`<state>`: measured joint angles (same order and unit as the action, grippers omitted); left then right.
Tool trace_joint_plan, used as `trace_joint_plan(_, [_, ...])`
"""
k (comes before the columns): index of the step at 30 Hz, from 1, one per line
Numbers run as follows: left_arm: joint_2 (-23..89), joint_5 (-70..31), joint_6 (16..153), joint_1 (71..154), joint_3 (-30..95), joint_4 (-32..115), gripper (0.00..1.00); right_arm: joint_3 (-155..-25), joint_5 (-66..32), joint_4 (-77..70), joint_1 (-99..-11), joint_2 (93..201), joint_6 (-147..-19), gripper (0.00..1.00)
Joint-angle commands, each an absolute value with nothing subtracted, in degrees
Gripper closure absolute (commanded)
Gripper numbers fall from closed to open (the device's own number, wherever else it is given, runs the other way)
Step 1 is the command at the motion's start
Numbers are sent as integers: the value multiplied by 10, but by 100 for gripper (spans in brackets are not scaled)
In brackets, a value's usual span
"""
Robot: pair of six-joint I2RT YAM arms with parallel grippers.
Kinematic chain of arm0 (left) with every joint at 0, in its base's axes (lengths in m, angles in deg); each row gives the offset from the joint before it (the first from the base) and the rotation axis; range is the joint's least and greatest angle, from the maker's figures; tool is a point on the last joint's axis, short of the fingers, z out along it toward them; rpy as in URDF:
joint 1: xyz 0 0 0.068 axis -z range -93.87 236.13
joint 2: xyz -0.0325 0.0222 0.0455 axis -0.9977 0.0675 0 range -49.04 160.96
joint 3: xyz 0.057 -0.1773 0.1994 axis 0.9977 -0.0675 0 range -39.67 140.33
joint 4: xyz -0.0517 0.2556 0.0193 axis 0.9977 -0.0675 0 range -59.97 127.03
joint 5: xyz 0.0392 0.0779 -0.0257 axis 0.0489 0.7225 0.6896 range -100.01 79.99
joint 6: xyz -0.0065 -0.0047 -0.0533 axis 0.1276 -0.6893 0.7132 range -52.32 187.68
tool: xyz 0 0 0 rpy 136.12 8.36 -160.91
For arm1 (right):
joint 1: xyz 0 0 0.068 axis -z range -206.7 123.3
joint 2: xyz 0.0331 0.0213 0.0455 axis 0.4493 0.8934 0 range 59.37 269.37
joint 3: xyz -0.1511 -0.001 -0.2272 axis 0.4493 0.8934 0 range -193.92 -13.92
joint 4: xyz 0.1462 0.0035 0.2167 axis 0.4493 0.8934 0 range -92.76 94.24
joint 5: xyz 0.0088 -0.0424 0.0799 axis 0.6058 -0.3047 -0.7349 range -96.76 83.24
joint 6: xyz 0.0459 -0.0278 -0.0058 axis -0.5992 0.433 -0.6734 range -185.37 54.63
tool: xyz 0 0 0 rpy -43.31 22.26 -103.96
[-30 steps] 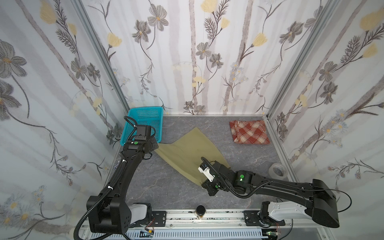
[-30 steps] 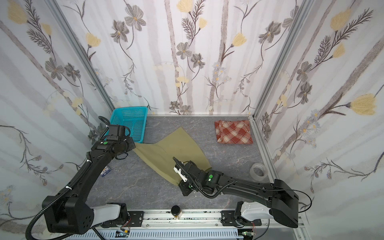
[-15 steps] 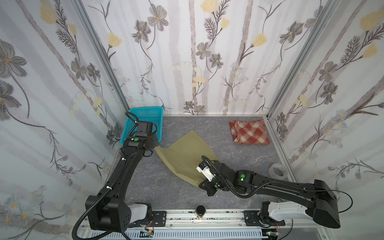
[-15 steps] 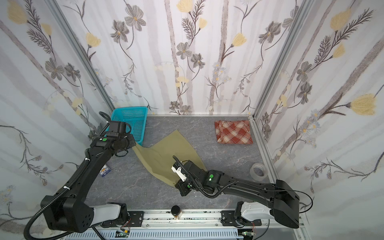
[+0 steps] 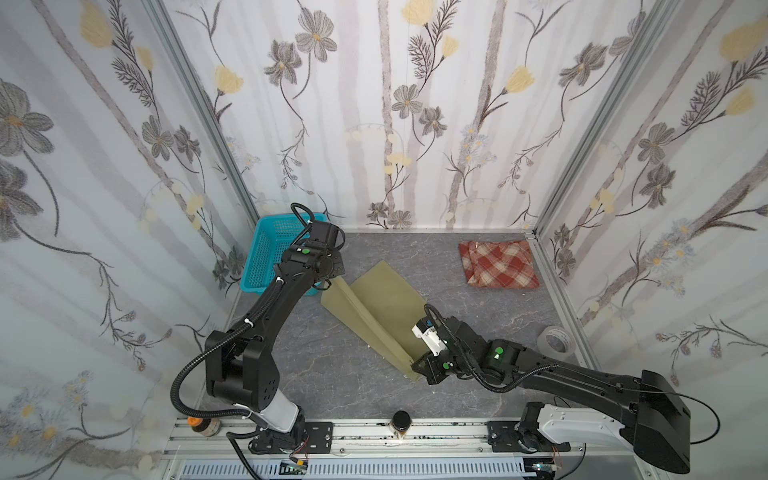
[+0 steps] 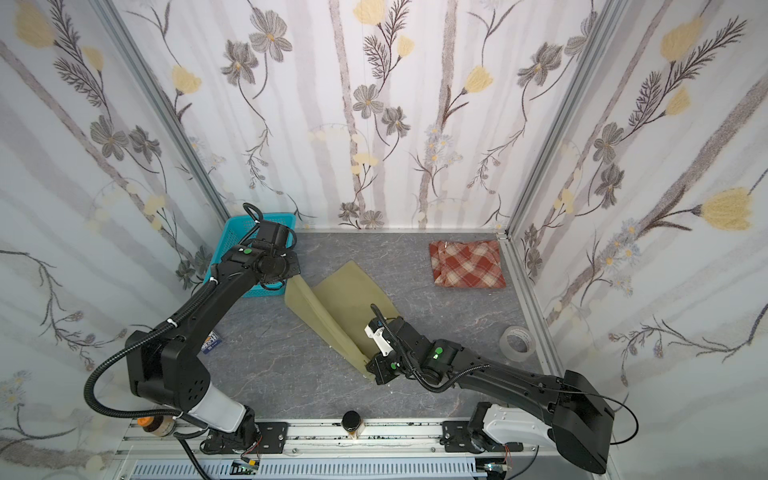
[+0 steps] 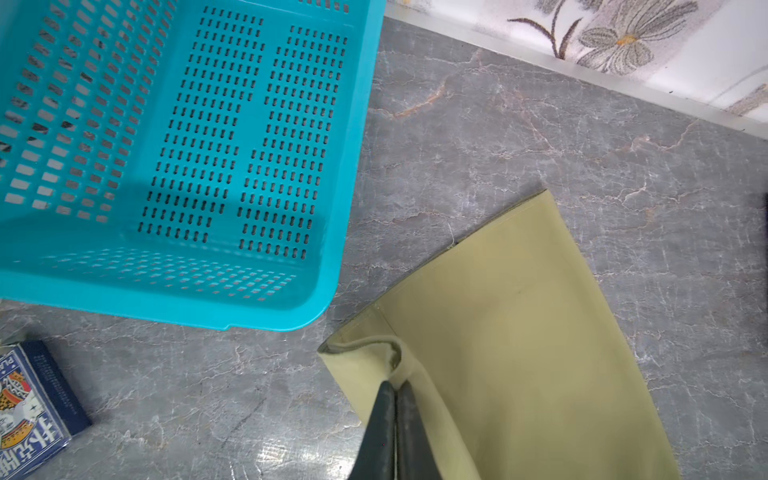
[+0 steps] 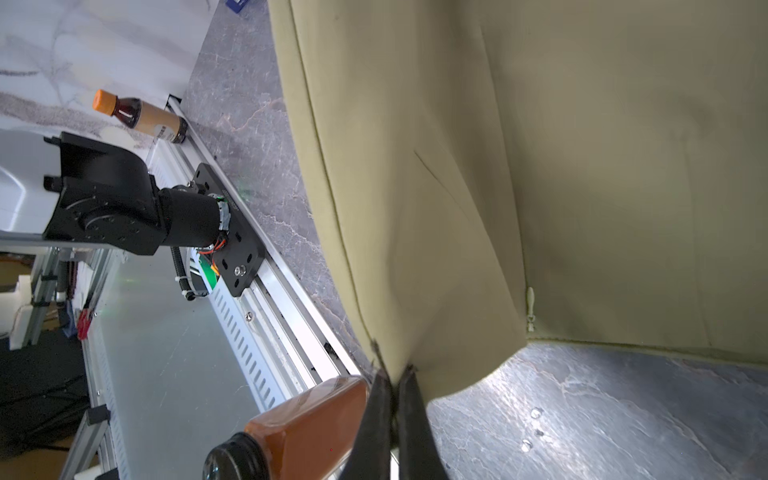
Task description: Fold and stack the skirts
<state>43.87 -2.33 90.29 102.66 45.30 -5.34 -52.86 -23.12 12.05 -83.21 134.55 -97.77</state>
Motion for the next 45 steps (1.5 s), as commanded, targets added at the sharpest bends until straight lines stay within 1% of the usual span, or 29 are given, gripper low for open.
trace_joint_plan(1, [470, -5, 912, 1036, 490, -45, 100, -523, -253, 104, -817, 1339, -987, 100])
trace_joint_plan(7, [530, -4, 913, 1053, 555, -45, 100, -528, -252, 116, -795, 1329, -988, 100])
trace_joint_plan(16, [587, -5, 906, 1060, 631, -45, 100, -540, -247, 137, -766, 1328, -983, 100])
trace_joint_plan(28, [658, -17, 902, 1069, 706, -45, 100, -545, -253, 156, -741, 1350, -967, 100])
trace_joint_plan(30, [669, -18, 901, 1070, 715, -45, 100, -544, -252, 156, -720, 1352, -967, 100])
trace_joint_plan(45, [743, -28, 900, 1081, 792, -45, 100, -544, -255, 157, -700, 1373, -961, 100])
